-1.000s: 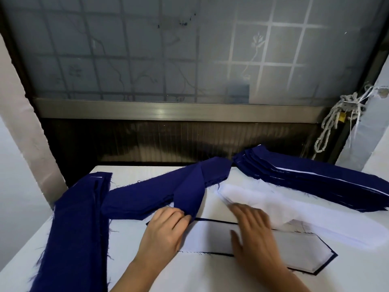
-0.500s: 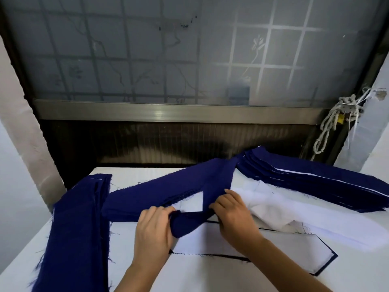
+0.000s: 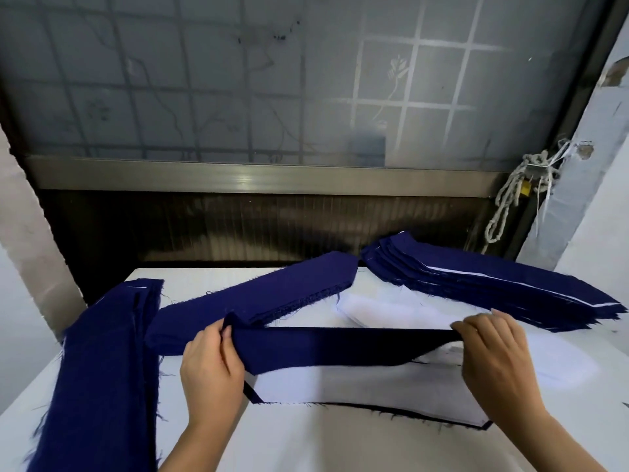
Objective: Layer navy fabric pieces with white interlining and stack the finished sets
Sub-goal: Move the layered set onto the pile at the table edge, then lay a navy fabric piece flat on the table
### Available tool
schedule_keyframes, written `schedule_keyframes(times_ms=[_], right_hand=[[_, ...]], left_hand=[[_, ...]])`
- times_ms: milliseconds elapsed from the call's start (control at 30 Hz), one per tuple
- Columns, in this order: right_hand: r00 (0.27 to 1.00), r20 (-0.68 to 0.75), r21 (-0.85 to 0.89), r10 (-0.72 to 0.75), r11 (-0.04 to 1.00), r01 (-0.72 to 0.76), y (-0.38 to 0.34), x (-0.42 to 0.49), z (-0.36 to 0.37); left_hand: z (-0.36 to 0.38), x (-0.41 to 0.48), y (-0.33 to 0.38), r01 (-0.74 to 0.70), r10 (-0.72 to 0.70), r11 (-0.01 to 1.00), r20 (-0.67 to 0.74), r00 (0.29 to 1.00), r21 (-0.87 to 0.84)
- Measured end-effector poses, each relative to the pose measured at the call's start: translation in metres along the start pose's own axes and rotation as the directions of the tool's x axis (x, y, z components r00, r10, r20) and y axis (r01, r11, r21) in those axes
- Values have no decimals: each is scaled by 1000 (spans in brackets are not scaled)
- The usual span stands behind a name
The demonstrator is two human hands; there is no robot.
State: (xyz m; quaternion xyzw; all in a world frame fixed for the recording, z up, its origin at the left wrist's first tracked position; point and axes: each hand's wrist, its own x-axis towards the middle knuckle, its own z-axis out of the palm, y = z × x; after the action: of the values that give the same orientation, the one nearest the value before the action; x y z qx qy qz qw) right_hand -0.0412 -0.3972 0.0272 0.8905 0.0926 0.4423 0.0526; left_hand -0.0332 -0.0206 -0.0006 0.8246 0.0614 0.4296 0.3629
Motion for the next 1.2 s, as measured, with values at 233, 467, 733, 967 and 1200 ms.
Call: schedule_keyframes(times_ms=[233, 467, 733, 967, 1200], right_hand=[[936, 92, 231, 341, 907, -353, 10, -31, -2], [757, 166, 412, 632, 653, -635, 11, -38, 1], [689, 430, 363, 584, 587, -724, 12, -46, 9], [752, 458, 268, 474, 733, -625, 7, -48, 6], [755, 400, 241, 519, 735, -633, 2, -46, 1]], left_hand=[[0, 0, -2, 78, -78, 995, -3, 997, -65], [1, 1, -4, 203, -196, 970, 61, 979, -136], [3, -1, -11, 20, -131, 946, 327, 936, 322], [4, 1, -10, 6, -131, 933, 321, 938, 361], [4, 1, -11, 61, -182, 928, 306, 934, 367]])
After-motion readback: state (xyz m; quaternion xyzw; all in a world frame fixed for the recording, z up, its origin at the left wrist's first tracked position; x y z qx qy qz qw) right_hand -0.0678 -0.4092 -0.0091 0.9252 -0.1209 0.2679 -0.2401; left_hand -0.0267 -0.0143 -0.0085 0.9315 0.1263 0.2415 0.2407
